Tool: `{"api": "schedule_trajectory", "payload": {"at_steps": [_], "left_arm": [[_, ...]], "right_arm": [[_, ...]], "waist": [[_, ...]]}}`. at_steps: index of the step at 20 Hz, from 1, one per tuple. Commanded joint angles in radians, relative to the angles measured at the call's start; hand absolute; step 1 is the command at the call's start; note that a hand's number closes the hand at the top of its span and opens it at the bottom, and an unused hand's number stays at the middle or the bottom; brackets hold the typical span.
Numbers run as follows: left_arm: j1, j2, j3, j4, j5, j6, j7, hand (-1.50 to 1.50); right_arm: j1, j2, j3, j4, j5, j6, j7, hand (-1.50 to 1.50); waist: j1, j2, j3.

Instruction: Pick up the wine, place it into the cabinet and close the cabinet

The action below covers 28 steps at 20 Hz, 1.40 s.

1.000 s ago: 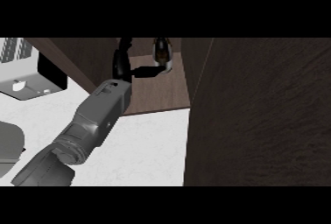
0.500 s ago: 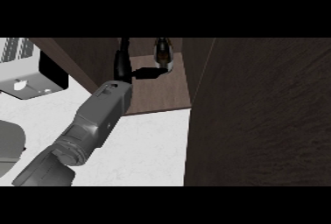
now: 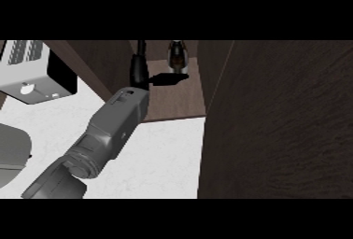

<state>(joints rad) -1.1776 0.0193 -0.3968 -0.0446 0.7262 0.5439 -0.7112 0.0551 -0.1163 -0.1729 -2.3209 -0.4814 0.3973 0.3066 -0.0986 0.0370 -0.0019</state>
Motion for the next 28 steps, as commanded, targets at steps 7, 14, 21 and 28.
{"api": "schedule_trajectory", "payload": {"at_steps": [7, 14, 21, 28], "left_arm": [[0.099, -0.019, 0.010, -0.188, 0.030, -0.023, -0.095, -1.50], [0.227, -0.019, -0.129, -0.431, 0.103, 0.071, -0.067, -1.50], [0.433, -0.019, -0.275, -0.711, 0.129, 0.174, -0.078, -1.50], [0.591, 0.006, -0.329, -1.005, 0.034, 0.196, 0.011, -1.50]], "right_arm": [[-0.036, -0.004, 0.018, 0.000, 0.015, -0.042, 0.043, -1.50], [-0.046, -0.005, 0.019, -0.014, 0.016, -0.068, 0.064, -1.50], [0.015, -0.010, -0.041, 0.026, 0.030, -0.010, -0.009, -1.50], [0.022, -0.023, -0.081, -0.015, 0.008, -0.050, 0.020, -1.50]], "waist": [[0.019, -0.018, 0.001], [0.042, -0.029, 0.001], [0.084, -0.038, 0.002], [0.103, -0.041, 0.002]]}}
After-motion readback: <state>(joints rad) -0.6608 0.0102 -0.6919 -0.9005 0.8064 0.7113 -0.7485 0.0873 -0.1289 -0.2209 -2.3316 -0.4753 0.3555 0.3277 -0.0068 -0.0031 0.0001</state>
